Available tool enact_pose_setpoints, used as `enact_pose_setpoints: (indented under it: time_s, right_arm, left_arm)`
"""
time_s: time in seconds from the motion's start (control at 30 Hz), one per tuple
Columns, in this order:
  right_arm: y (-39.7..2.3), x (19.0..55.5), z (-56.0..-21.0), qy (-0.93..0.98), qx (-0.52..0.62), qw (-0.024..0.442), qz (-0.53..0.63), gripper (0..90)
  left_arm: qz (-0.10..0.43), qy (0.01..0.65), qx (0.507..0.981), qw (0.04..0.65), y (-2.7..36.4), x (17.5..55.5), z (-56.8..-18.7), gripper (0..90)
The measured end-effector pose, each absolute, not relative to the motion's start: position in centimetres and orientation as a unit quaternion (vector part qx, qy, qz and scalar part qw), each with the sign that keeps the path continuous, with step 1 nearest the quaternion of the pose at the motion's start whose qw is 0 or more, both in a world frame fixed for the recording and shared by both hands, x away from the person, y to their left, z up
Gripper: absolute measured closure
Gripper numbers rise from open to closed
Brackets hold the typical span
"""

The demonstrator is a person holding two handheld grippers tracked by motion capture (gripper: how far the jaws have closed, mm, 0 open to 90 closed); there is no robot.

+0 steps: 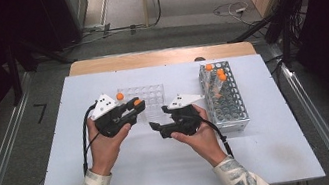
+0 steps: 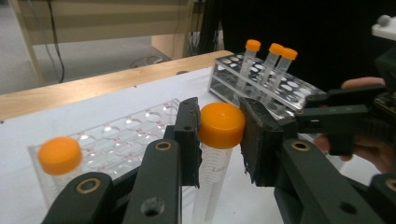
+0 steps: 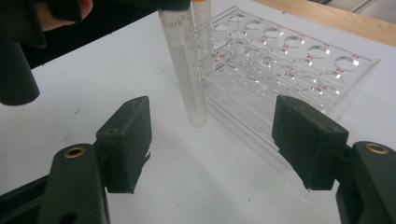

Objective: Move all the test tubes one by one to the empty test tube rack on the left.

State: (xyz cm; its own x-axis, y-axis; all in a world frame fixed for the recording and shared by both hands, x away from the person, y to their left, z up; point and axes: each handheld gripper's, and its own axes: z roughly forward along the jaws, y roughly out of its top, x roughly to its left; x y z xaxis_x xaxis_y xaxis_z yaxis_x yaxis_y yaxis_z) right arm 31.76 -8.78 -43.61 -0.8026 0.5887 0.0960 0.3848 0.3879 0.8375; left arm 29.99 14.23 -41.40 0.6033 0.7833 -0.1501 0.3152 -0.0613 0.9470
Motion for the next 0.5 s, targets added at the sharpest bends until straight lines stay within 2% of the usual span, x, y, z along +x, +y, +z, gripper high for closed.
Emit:
enact_pose_setpoints:
  time_s: [0.5]
  right_arm:
    - [-9.0, 31.7, -43.6, 0.823, 0.295, 0.111, 0.472, 27.5]
  left_arm:
    - [0.242, 0.418, 0.681, 0.551, 15.9, 32.4, -39.0, 70.6]
